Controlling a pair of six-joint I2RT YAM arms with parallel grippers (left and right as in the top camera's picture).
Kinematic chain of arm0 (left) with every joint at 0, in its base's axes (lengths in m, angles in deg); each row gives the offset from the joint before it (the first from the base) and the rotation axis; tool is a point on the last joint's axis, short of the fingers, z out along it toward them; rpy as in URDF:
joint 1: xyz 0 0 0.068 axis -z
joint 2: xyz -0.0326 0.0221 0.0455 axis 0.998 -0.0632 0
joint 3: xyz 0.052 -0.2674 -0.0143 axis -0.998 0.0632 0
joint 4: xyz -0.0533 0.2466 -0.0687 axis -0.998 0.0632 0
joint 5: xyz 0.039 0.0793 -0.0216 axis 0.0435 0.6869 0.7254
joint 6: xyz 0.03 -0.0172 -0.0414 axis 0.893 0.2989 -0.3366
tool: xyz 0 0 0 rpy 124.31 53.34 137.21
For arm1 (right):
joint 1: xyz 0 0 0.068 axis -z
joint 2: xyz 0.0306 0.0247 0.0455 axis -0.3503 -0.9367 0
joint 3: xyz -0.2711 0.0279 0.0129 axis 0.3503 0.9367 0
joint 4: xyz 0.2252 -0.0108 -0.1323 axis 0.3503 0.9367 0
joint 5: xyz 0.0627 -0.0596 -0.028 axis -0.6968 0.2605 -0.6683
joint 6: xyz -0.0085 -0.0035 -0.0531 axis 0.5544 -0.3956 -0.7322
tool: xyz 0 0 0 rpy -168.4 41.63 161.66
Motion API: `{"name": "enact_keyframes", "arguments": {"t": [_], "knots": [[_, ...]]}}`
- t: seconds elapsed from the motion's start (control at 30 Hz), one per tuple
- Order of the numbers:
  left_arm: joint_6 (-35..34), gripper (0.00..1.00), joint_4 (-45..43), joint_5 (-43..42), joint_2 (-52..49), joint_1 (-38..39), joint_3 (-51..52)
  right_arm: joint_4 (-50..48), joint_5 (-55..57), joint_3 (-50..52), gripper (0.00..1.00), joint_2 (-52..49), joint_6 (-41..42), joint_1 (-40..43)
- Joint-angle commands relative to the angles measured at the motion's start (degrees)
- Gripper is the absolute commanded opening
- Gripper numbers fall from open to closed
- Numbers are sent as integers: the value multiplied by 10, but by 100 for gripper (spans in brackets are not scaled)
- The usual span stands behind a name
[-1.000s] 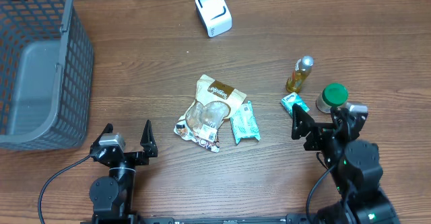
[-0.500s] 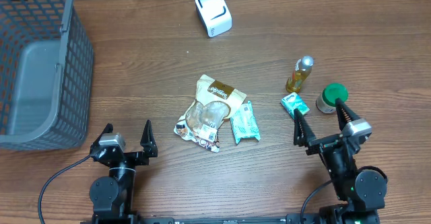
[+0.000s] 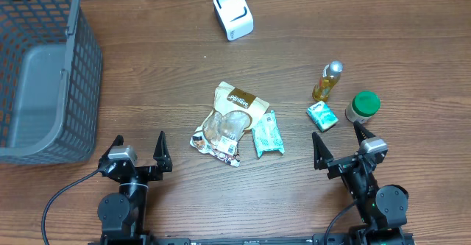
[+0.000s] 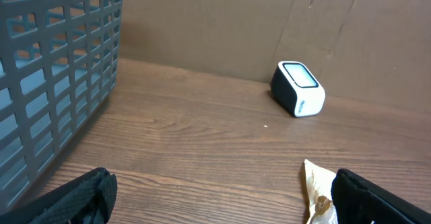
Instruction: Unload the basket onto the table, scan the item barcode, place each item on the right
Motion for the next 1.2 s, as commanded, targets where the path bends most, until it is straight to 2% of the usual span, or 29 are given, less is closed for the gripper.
{"name": "enact_keyframes", "arguments": {"t": [0.0, 1.17], "knots": [[12, 99, 1, 3, 6, 2, 2, 37, 1, 6, 100, 28, -11, 5], [12, 99, 1, 3, 6, 2, 2, 41, 0, 6, 100, 49, -11, 5]]}}
